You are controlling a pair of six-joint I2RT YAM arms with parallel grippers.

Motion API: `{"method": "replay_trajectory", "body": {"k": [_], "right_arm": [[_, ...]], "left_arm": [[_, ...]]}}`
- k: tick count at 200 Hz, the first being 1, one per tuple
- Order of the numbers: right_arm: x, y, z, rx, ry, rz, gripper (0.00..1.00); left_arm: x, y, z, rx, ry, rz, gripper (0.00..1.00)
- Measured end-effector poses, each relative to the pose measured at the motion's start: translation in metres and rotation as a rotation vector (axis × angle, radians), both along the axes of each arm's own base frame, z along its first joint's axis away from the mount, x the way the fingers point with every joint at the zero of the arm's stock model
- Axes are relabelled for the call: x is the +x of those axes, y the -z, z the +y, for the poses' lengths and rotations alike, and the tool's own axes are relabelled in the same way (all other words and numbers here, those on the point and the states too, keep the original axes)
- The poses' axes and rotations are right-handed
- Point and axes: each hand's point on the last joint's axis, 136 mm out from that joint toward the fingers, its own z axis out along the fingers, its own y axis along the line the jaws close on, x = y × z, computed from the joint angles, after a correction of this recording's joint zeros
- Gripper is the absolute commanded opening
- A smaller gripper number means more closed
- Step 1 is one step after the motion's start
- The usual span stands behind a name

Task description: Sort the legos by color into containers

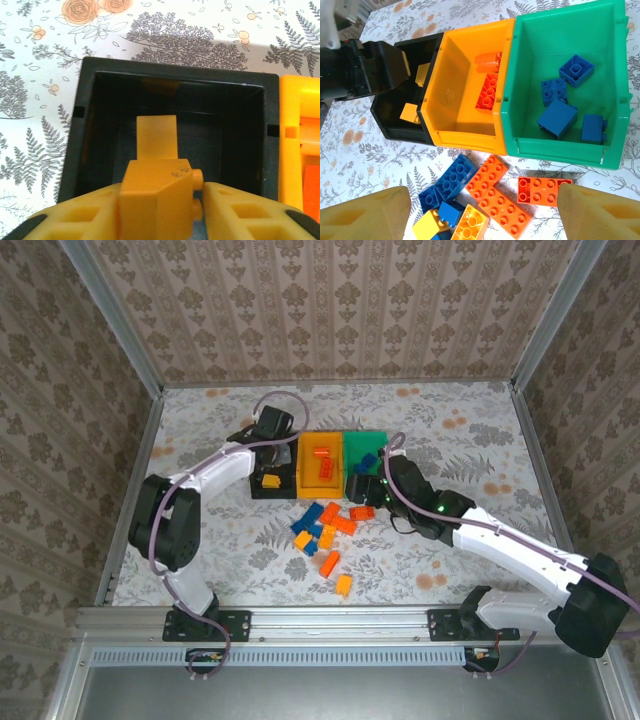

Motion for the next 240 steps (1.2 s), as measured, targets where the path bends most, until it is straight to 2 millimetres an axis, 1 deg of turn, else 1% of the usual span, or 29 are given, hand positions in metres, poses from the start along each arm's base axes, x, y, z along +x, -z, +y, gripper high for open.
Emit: {"method": "replay_trajectory", "body": {"k": [29, 49, 57, 71, 87, 106, 116, 126, 143, 157, 168, 187, 208, 222, 240], "right_arm": [[-0.003, -0.003, -0.005, 0.008, 0.01, -0.003, 0.8], [-0.005, -0.003, -0.007, 0.011, 0.014, 0.002, 0.81], [-0.005, -0.001, -0.008, 0.008, 0.015, 0.006, 0.81], [-0.007, 0.002, -0.009, 0.001, 0.015, 0.016, 0.82], [-0.01, 0.008, -0.009, -0.009, 0.005, 0.037, 0.82], [-0.018, 0.021, -0.005, -0.021, -0.026, 0.074, 0.82], [-0.024, 0.032, -0.001, -0.039, -0.048, 0.103, 0.82], [-0.034, 0.047, 0.006, -0.066, -0.085, 0.142, 0.83], [-0.056, 0.074, 0.022, -0.12, -0.163, 0.202, 0.84], [-0.077, 0.097, 0.034, -0.173, -0.235, 0.255, 0.85], [-0.093, 0.111, 0.042, -0.217, -0.284, 0.284, 0.86], [-0.117, 0.127, 0.055, -0.271, -0.36, 0.311, 0.87], [-0.137, 0.14, 0.065, -0.329, -0.42, 0.334, 0.87], [-0.144, 0.148, 0.069, -0.363, -0.437, 0.347, 0.86], [-0.148, 0.156, 0.069, -0.408, -0.439, 0.361, 0.84]], "left_arm": [[-0.001, 0.004, -0.002, 0.001, 0.01, 0.016, 0.65], [-0.003, -0.002, -0.004, -0.015, 0.018, 0.01, 0.76], [-0.005, -0.008, -0.006, -0.024, 0.024, 0.0, 0.82], [-0.015, -0.023, -0.012, -0.052, 0.044, -0.03, 0.92], [-0.037, -0.046, -0.025, -0.095, 0.092, -0.079, 1.0], [-0.069, -0.067, -0.041, -0.154, 0.159, -0.128, 1.0], [-0.087, -0.073, -0.048, -0.177, 0.192, -0.144, 1.0], [-0.104, -0.075, -0.052, -0.194, 0.222, -0.151, 1.0], [-0.131, -0.069, -0.054, -0.202, 0.254, -0.148, 1.0], [-0.151, -0.06, -0.051, -0.202, 0.27, -0.137, 1.0], [-0.164, -0.053, -0.046, -0.202, 0.275, -0.124, 1.0], [-0.18, -0.045, -0.036, -0.209, 0.265, -0.118, 1.0], [-0.191, -0.042, -0.026, -0.222, 0.249, -0.121, 1.0], [-0.195, -0.039, -0.02, -0.224, 0.235, -0.119, 1.0], [-0.198, -0.036, -0.016, -0.222, 0.221, -0.113, 1.0]]}}
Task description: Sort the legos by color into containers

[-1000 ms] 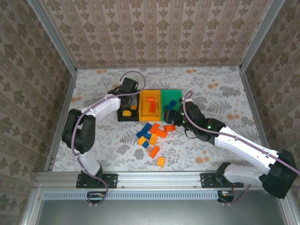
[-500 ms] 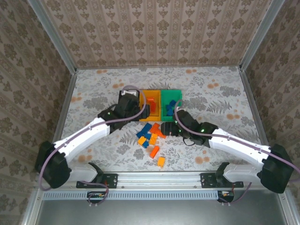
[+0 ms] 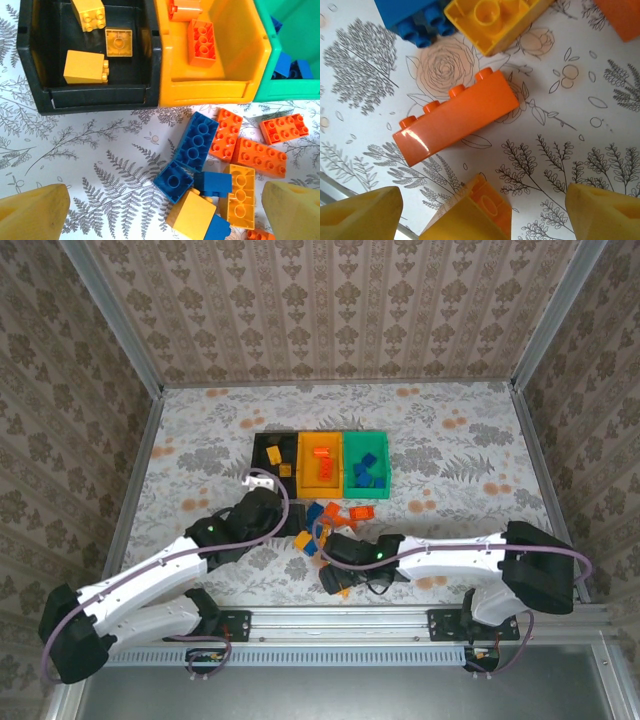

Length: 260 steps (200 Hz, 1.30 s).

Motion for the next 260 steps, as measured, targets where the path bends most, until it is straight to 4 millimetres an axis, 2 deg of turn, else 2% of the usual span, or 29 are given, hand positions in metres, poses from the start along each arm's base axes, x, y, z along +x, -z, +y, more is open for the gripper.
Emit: {"method": "replay_trajectory", "body": {"k": [30, 62, 104, 130, 153, 177, 200, 220, 234, 247, 260], "right_arm": [[-0.003, 0.012, -0.004, -0.068, -0.002, 0.01, 0.77], [-0.005, 0.019, -0.017, -0.121, 0.02, 0.021, 0.59], [-0.01, 0.023, -0.038, -0.15, 0.056, 0.029, 0.4], [-0.011, 0.02, -0.044, -0.143, 0.063, 0.023, 0.34], [-0.003, 0.003, -0.043, -0.089, 0.076, -0.005, 0.3], [0.022, -0.03, -0.039, -0.008, 0.108, -0.054, 0.3], [0.059, -0.073, -0.021, 0.08, 0.132, -0.119, 0.3], [0.099, -0.114, 0.008, 0.158, 0.133, -0.19, 0.3], [0.131, -0.138, 0.037, 0.218, 0.124, -0.233, 0.3], [0.158, -0.149, 0.058, 0.251, 0.117, -0.255, 0.3], [0.185, -0.152, 0.078, 0.272, 0.112, -0.265, 0.3]], "left_arm": [[-0.003, 0.008, 0.004, 0.007, -0.013, 0.016, 1.0], [-0.004, 0.01, 0.007, 0.012, -0.02, 0.02, 1.0], [-0.003, 0.005, 0.008, 0.003, -0.027, 0.004, 1.0], [-0.004, 0.006, 0.01, 0.009, -0.03, 0.006, 1.0], [-0.004, 0.006, 0.012, 0.01, -0.037, 0.004, 1.0], [-0.007, 0.009, 0.018, 0.01, -0.051, 0.007, 1.0], [-0.011, 0.014, 0.025, 0.009, -0.067, 0.012, 1.0], [-0.016, 0.017, 0.031, -0.001, -0.08, 0.016, 1.0], [-0.018, 0.018, 0.034, -0.009, -0.086, 0.017, 1.0], [-0.019, 0.018, 0.036, -0.015, -0.092, 0.02, 1.0], [-0.021, 0.017, 0.037, -0.022, -0.096, 0.021, 1.0]]}}
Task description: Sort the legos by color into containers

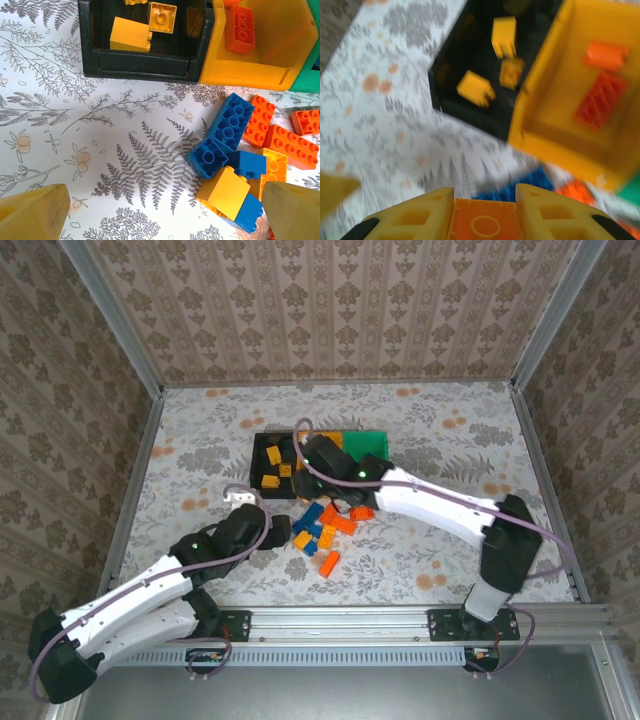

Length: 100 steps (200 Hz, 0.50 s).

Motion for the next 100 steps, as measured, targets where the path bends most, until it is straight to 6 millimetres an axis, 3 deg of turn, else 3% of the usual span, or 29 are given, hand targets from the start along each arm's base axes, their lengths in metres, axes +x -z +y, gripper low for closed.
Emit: {"method": "replay_trajectory", "body": {"k": [29, 67, 100], "right_arm": [[0.054, 0.014, 0.036, 0.022, -0.007, 0.004, 0.31], [0.094, 0.04, 0.066, 0.04, -0.022, 0.04, 0.35], [0.108, 0.048, 0.082, 0.049, -0.044, 0.06, 0.63]], "left_arm": [[-0.004, 0.004, 0.005, -0.008, -0.011, 0.009, 1.0], [-0.006, 0.01, 0.007, -0.001, -0.019, 0.023, 1.0], [-0.007, 0.013, 0.008, -0.001, -0.023, 0.03, 1.0]]}}
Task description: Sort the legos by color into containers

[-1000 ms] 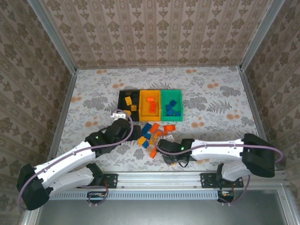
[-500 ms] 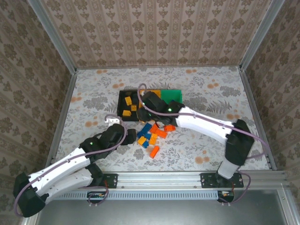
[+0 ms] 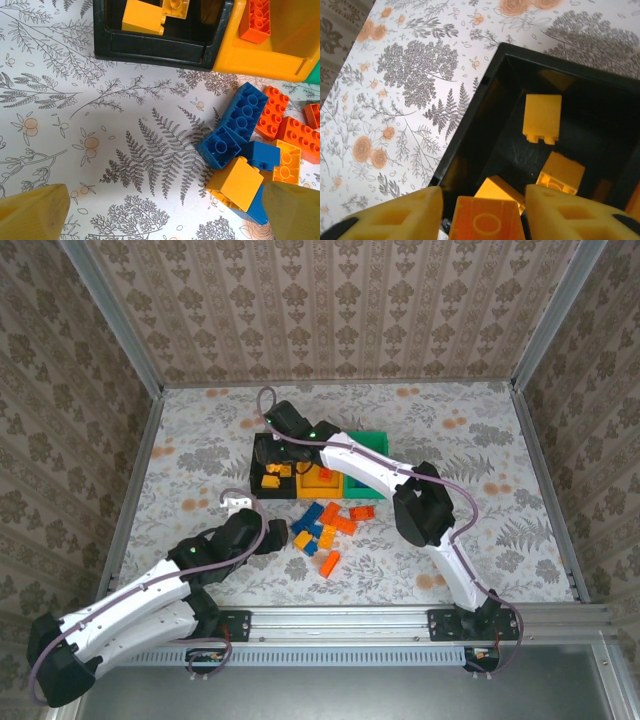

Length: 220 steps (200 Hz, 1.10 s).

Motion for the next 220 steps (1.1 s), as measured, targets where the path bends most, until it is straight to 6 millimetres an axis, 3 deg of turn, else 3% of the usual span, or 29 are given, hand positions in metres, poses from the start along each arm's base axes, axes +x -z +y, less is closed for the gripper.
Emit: {"method": "replay_trajectory", "body": {"k": [20, 54, 94, 131, 188, 220], "right_arm": [[0.0, -0.004, 0.003, 0.006, -0.007, 0.002, 0.72], [-0.004, -0.012, -0.003, 0.008, -0.001, -0.004, 0.76], [-0.04, -0.031, -0.052, 0.001, 0.047, -0.007, 0.78], [-0.084, -0.053, -0.108, 0.039, 0.105, -0.043, 0.78], [-0.134, -0.014, -0.171, -0.012, 0.175, -0.005, 0.79], [-0.142, -0.019, -0.185, 0.002, 0.202, -0.024, 0.79]], "left_arm": [[0.0, 0.0, 0.0, 0.0, 0.0, 0.0, 1.0], [-0.001, 0.0, -0.001, -0.004, 0.005, 0.004, 1.0], [0.0, 0.007, -0.009, 0.004, 0.033, 0.031, 1.0], [-0.002, 0.03, -0.034, 0.049, 0.119, 0.109, 0.89], [0.001, 0.06, -0.073, 0.098, 0.217, 0.186, 0.86], [0.005, 0.068, -0.077, 0.121, 0.225, 0.194, 0.79]]}}
